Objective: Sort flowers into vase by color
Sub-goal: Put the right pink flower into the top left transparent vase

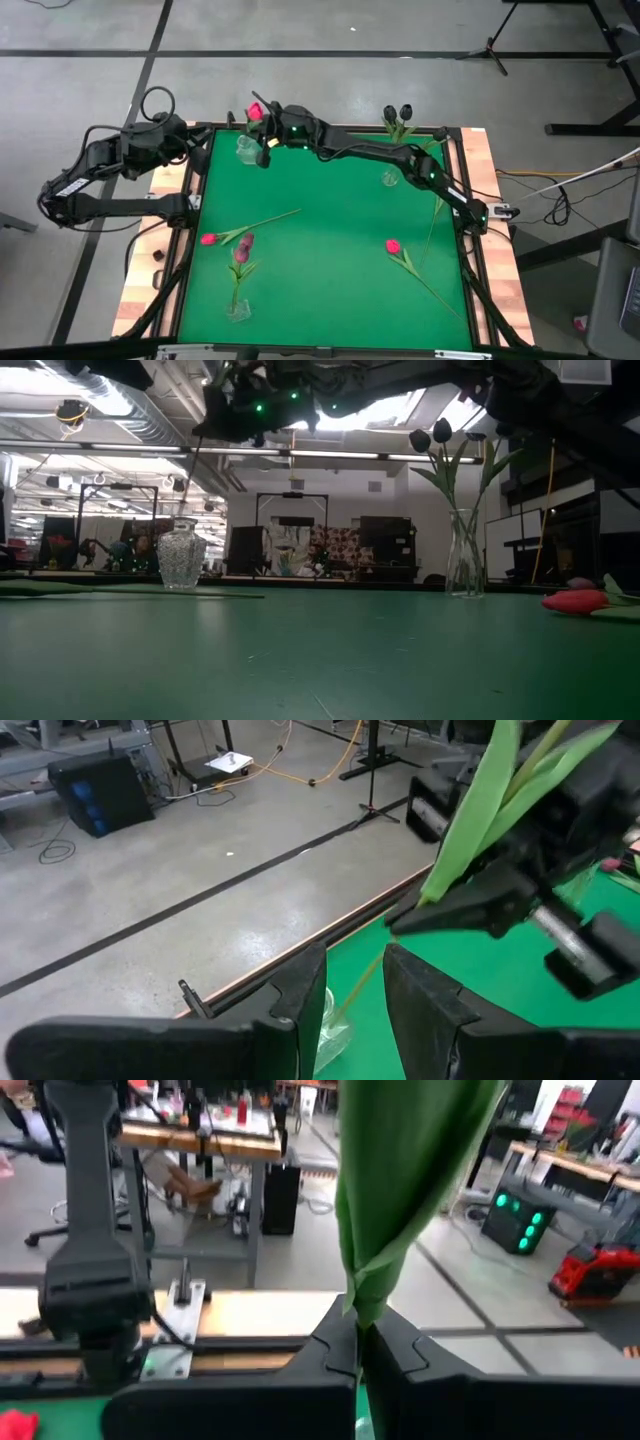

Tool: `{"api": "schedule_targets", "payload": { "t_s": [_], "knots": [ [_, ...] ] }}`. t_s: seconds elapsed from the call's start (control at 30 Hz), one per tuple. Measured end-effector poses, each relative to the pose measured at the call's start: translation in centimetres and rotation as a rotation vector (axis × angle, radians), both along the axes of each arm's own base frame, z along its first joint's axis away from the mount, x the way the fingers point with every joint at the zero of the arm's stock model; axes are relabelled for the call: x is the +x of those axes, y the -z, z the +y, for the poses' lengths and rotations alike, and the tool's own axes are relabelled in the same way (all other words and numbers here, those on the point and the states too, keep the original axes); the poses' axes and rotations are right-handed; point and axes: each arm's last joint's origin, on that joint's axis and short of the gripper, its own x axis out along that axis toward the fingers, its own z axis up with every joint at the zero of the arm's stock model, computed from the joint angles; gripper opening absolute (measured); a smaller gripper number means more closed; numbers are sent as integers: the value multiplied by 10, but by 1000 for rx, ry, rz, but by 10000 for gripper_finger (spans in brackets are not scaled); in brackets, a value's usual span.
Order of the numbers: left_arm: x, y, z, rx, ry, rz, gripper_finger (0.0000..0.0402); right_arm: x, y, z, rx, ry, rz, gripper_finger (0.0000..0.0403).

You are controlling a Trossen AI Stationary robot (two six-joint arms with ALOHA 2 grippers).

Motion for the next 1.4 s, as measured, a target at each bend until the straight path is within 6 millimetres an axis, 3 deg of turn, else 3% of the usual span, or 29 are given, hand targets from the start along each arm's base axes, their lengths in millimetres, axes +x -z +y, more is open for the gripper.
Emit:
{"api": "schedule_targets", "payload": {
  "t_s": [0.67, 0.97, 1.4],
  "knots": [
    [0, 0, 0, 4, 2, 5, 99, 5, 36, -26, 74, 26, 44, 0],
    [0, 0, 0, 4, 2, 6, 99, 6, 29, -24, 61, 21, 17, 0],
    [0, 0, 0, 3, 1, 5, 99, 2, 35, -32, 81, 40, 83, 0]
  ]
}}
